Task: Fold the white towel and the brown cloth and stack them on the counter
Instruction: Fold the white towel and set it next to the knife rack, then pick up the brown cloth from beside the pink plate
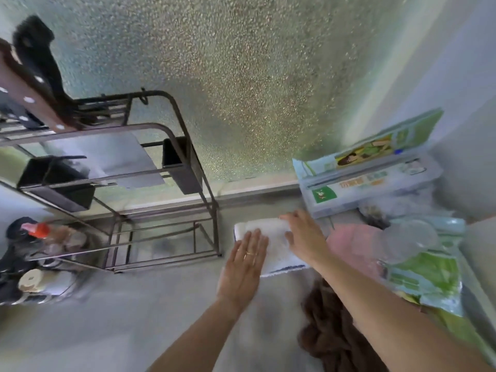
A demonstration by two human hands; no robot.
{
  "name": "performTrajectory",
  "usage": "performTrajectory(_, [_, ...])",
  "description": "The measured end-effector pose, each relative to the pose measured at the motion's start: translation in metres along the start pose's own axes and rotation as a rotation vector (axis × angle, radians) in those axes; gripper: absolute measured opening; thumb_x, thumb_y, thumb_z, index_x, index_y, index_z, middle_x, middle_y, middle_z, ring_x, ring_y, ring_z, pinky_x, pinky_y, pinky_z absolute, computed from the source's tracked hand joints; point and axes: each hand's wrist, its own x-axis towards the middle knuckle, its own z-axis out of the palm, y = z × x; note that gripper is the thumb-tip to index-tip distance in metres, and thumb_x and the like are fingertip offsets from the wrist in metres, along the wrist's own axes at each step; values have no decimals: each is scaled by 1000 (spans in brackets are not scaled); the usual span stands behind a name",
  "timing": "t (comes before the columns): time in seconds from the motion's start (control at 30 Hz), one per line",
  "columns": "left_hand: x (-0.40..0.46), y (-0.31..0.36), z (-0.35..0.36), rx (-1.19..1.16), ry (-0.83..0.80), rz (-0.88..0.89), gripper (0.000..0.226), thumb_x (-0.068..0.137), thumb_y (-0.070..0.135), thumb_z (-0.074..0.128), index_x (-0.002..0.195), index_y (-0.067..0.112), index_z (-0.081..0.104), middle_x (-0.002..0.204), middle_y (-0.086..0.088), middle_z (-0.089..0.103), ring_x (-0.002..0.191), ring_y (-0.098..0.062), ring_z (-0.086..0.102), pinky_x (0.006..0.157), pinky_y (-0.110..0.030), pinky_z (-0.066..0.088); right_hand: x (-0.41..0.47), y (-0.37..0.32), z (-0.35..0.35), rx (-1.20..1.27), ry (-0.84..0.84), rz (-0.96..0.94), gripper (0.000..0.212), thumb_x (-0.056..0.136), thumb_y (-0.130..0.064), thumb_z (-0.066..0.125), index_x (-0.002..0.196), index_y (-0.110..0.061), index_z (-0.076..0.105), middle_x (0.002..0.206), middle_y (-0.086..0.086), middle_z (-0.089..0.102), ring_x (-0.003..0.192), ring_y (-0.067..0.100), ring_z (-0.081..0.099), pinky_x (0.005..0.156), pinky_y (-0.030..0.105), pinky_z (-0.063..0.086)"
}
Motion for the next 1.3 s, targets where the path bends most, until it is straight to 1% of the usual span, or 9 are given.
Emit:
performTrajectory(0.17, [40,-17,-15,139,-63,-66,71,95,3,17,155,13,-18,162,-21,-18,152,-38,-8,126,-50,4,57,-1,9,46,55,-74,43,88,-8,59,125,-29,51,121,6,51,108,30,57,88,48,51])
performTrajectory(0.3, [63,-27,-16,184,47,-132,76,98,4,38,158,17,-6,161,-23,-10,152,-42,6,123,-48,11,78,4,23,99,160,-135,43,89,-6,58,129,-20,53,124,11,56,113,34,57,91,46,50])
performTrajectory(0.43, [71,-27,-13,171,-44,-124,70,92,6,13,156,14,-15,162,-19,-21,152,-41,-9,125,-51,4,70,4,38,44,286,-166,48,97,-12,46,144,-11,40,146,13,48,138,33,41,113,41,33])
performTrajectory(0.6, [67,-23,8,123,12,-157,75,91,10,20,155,16,-19,164,-10,-22,152,-35,-17,126,-49,7,41,13,71,-103,153,-274,58,104,-40,29,156,-18,18,166,7,12,154,29,1,120,49,24])
performTrajectory(0.73, [66,-22,22,137,-10,-171,82,97,17,36,154,20,-22,165,-6,-24,152,-31,-20,125,-48,9,32,20,86,-121,147,-201,62,104,-45,29,157,-22,7,167,5,2,154,26,-5,121,47,23])
performTrajectory(0.9, [66,-14,5,201,-64,-174,73,93,17,15,152,17,-29,162,-7,-33,149,-32,-28,126,-47,-1,32,14,77,-111,122,-175,63,104,-46,27,157,-22,4,167,4,-1,153,25,-7,121,49,21])
performTrajectory(1.03, [48,-1,-13,123,16,-153,74,93,21,21,156,13,-15,166,-11,-19,153,-31,-18,126,-49,5,12,15,49,-10,101,-185,64,103,-43,28,157,-15,8,167,7,6,154,24,-1,124,44,16])
performTrajectory(1.17, [16,38,-24,2,71,-84,65,93,19,20,156,7,19,166,-17,13,154,-33,11,125,-50,17,-47,30,21,68,46,-245,58,103,-33,40,153,-9,23,163,9,25,150,21,23,118,34,30])
performTrajectory(1.3, [-8,80,-7,-148,41,-78,49,91,24,35,134,10,57,126,-10,68,121,-30,60,109,-44,45,-107,53,7,101,9,-186,44,95,-29,60,136,-17,49,131,3,61,117,23,60,92,35,53])
